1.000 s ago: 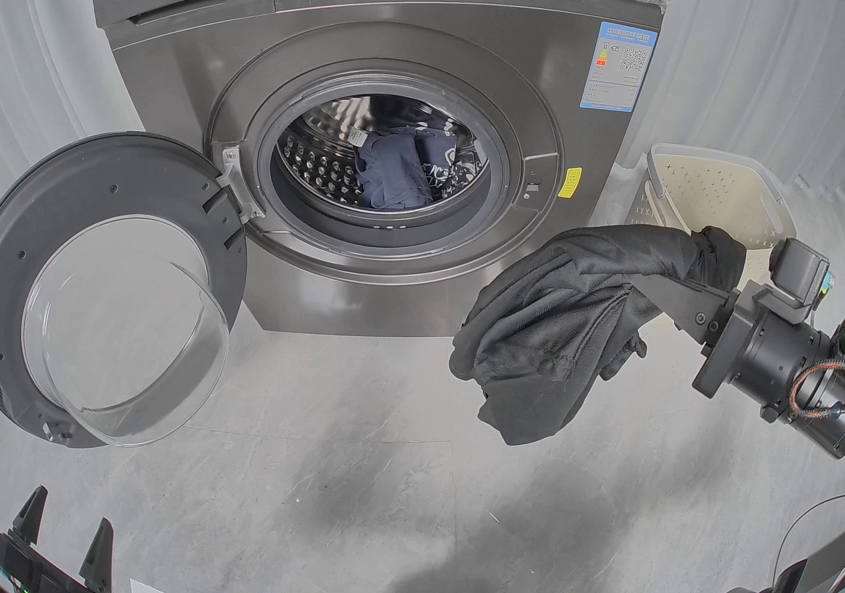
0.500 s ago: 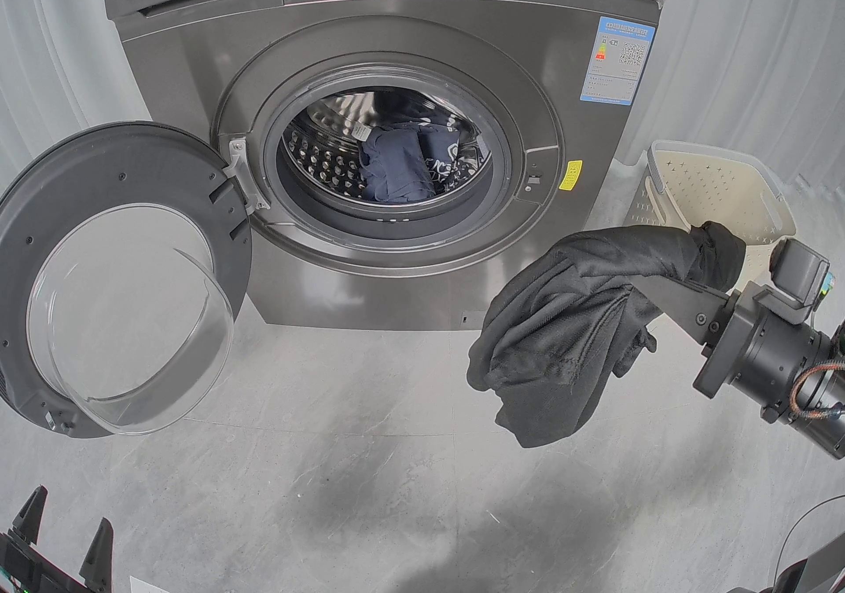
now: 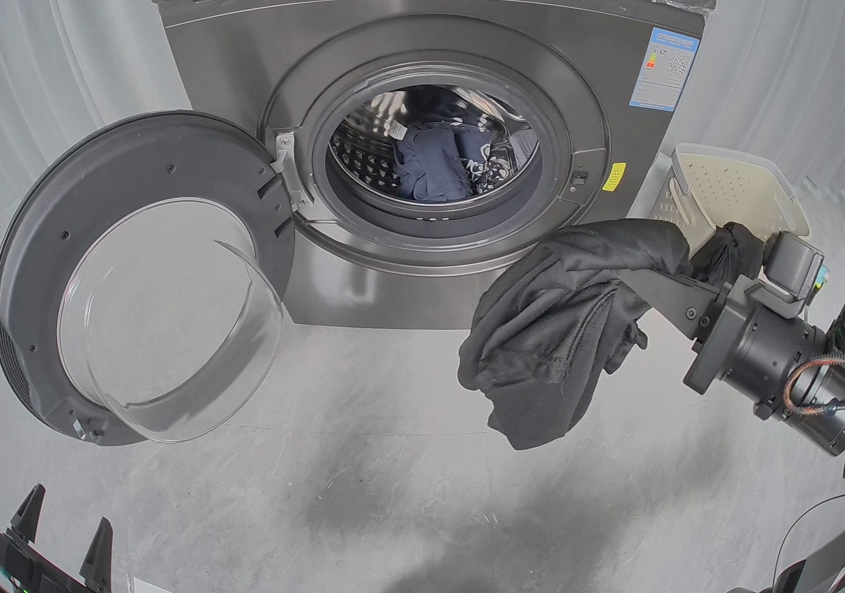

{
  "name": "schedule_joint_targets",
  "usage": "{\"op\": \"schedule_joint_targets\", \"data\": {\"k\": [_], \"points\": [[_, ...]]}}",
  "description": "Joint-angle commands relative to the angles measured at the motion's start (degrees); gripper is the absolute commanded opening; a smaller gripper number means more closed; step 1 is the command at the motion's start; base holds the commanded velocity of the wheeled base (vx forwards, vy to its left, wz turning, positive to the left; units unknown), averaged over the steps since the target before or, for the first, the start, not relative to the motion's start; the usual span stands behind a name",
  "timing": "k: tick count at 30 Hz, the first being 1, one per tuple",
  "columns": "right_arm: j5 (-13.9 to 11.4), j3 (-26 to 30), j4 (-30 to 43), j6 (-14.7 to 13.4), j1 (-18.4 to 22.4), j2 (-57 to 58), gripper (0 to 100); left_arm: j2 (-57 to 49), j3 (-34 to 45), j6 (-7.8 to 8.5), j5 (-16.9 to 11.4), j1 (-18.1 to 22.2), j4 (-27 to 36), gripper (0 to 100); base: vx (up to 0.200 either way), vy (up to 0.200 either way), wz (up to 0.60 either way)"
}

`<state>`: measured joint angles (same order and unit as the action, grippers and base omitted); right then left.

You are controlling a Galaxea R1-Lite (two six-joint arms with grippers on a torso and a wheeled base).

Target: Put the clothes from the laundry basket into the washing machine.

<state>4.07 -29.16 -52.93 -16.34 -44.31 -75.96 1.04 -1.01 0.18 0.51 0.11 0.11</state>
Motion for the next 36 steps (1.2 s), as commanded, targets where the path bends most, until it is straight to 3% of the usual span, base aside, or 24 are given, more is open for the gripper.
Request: {"op": "schedule_joint_targets", "data": {"k": [1, 7, 8, 11, 14, 15, 16, 18, 24, 31, 36], "points": [[-0.03, -3.36, -0.42, -0.98, -0.86, -5.16, 0, -0.95, 1.01, 0.17, -0.16, 0.07, -0.02, 100, 0.000, 0.000, 0.00], [-0.20, -6.26, -9.38, -2.91, -0.95, -11.32, 0, -1.04, 1.01, 0.34, -0.34, 0.07, -0.37, 100, 0.000, 0.000, 0.00], [-0.03, -7.58, -11.93, -2.91, -1.04, -13.51, 0, -1.04, -1.36, -0.89, -1.92, 0.15, -3.80, 100, 0.000, 0.000, 0.00], [0.23, -9.34, -15.10, -2.91, -1.30, -16.15, 0, 0.90, -8.66, -1.41, -10.62, 0.86, -6.09, 100, 0.000, 0.000, 0.00], [0.76, -11.97, -16.15, -3.00, -1.30, -18.43, 0, 7.75, -9.89, -0.97, -22.66, 0.94, -3.10, 100, 0.000, 0.000, 0.00], [0.76, -12.24, -16.15, -3.00, -1.30, -18.79, 0, 8.63, -9.89, -0.97, -23.54, 0.94, -3.01, 100, 0.000, 0.000, 0.00], [0.85, -13.64, -16.41, -3.18, -1.21, -20.19, 0, 14.78, -9.62, -0.80, -27.58, 0.94, -3.27, 100, 0.000, 0.000, 0.00], [1.55, -14.52, -17.03, -3.18, -1.21, -20.72, 0, 20.15, -9.97, -0.36, -30.13, 0.68, -4.06, 100, 0.000, 0.000, 0.00], [3.57, -17.42, -17.29, -3.26, -1.92, -22.21, 0, 36.58, -10.94, 2.63, -32.77, -3.98, -15.49, 100, 0.000, 0.000, 0.00], [3.49, -17.51, -17.56, -3.44, -1.04, -24.06, 0, 52.66, -12.96, 2.28, -29.16, -17.07, -23.22, 100, 0.000, 0.000, 0.00], [3.31, -17.95, -17.56, -3.44, -1.04, -23.71, 0, 64.09, -15.95, 1.66, -28.55, -22.61, -27.80, 100, 0.000, 0.000, 0.00]]}}
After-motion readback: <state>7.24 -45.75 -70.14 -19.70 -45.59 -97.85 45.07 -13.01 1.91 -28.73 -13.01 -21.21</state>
